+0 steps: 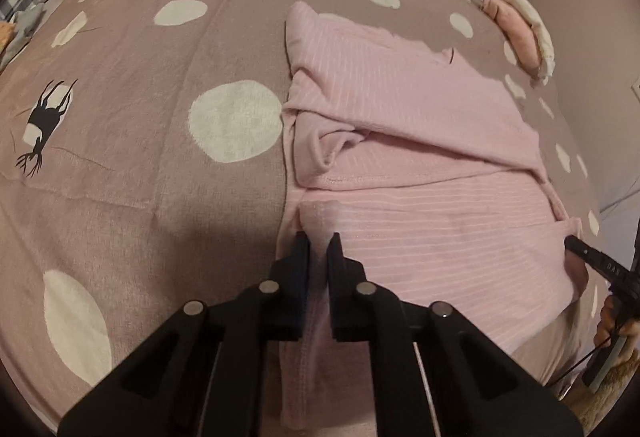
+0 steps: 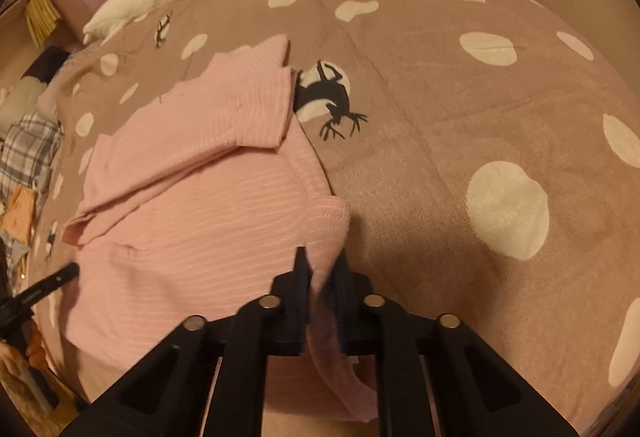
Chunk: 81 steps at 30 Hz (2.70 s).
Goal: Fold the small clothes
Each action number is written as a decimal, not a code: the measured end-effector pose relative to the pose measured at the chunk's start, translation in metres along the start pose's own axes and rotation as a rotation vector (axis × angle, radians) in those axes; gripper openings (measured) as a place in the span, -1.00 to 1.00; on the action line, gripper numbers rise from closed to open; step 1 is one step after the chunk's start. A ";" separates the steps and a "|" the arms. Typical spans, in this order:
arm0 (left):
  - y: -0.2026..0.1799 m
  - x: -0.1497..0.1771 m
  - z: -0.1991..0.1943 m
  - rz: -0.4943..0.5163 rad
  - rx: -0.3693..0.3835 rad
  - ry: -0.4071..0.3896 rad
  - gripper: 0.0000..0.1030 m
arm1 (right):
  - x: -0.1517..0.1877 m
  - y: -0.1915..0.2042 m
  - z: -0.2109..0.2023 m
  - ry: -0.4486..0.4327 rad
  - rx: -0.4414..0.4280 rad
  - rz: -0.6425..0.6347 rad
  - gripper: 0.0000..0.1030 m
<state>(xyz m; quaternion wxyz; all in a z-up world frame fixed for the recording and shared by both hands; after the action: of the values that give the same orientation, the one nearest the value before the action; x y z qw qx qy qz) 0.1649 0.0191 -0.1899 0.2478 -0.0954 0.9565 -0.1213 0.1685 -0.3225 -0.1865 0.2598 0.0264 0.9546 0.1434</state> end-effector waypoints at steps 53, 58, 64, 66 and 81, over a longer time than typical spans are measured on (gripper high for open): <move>0.020 -0.172 0.038 -0.260 0.020 -0.116 0.18 | -0.181 0.039 0.109 -0.043 0.119 -0.027 0.06; 0.014 -0.148 -0.003 -0.237 0.016 -0.161 0.59 | -0.165 0.044 0.058 -0.108 0.091 -0.030 0.20; 0.012 -0.096 -0.020 -0.246 0.026 -0.124 0.69 | -0.126 0.043 -0.005 -0.225 0.094 0.016 0.59; 0.012 -0.078 -0.017 -0.253 0.035 -0.100 0.69 | -0.109 0.036 -0.017 -0.238 0.062 0.076 0.59; -0.012 -0.038 0.027 -0.339 0.217 -0.025 0.08 | -0.030 0.006 0.032 -0.104 -0.182 0.351 0.39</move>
<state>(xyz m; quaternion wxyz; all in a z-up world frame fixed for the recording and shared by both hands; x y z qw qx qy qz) 0.2126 0.0118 -0.1918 0.2443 -0.2295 0.9049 -0.2625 0.2102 -0.3118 -0.1961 0.2812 0.1763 0.9037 0.2705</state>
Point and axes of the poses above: each gripper's, at about its wrist camera, not at the fingertips, and z roughly the way its jaws point, y to its left, x to its underside, the point moved 7 cm from there along z, roughly the way its jaws point, and after that the axes turned 2 degrees about -z, right-handed, at the moved point
